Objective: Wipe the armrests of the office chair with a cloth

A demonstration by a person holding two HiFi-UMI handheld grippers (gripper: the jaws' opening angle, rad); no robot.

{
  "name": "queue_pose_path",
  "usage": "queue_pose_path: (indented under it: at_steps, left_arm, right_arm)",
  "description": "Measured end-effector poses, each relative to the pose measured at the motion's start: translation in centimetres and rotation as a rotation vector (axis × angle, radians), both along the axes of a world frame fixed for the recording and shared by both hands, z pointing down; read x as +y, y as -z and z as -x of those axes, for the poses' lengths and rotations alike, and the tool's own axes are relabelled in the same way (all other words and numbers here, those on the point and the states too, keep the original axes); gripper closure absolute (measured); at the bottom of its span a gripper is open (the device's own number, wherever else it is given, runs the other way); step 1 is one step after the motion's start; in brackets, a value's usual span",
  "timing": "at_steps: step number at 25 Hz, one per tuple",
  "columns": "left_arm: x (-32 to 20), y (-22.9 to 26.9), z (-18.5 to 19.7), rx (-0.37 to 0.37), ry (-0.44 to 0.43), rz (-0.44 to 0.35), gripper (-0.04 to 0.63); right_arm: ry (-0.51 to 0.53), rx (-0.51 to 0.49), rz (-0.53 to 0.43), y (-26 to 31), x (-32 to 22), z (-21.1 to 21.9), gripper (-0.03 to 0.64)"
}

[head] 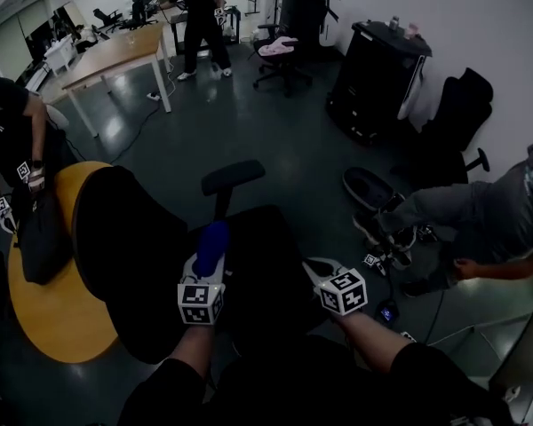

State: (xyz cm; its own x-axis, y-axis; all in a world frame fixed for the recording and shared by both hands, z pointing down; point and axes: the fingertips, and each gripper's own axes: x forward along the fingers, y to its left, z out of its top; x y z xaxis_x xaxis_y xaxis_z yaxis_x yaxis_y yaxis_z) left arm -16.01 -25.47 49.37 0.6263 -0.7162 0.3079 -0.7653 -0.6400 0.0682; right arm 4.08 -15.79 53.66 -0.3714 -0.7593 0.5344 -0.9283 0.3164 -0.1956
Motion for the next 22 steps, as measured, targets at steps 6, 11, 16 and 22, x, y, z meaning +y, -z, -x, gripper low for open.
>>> queue_pose_path:
  at_steps: [6,11,16,22]
  left_arm:
    - [-1.9,-0.8,0.8,0.038,0.042,0.012,0.474]
    - [-3.4,-1.0,0.9,0.024,0.092,0.023,0.474]
    - [-6.2,-1.2,2.3,-0.024,0.184,0.027,0.472]
    - [-10.7,-2.9,0.6,-0.096,0.231,0.020,0.472]
  right_arm:
    - [0.010,0.010,-0.021,0.6,-2.7,0.1,0.614]
    - [0.055,-0.006,-0.042,0.6,-6.3,-0.6,0.614]
    - [0.151,-0.028,-0.060,-0.1,-12.2,-0.2,0.614]
    - [0.192,-0.019,-0.084,-2.1,-19.5,-4.1,0.614]
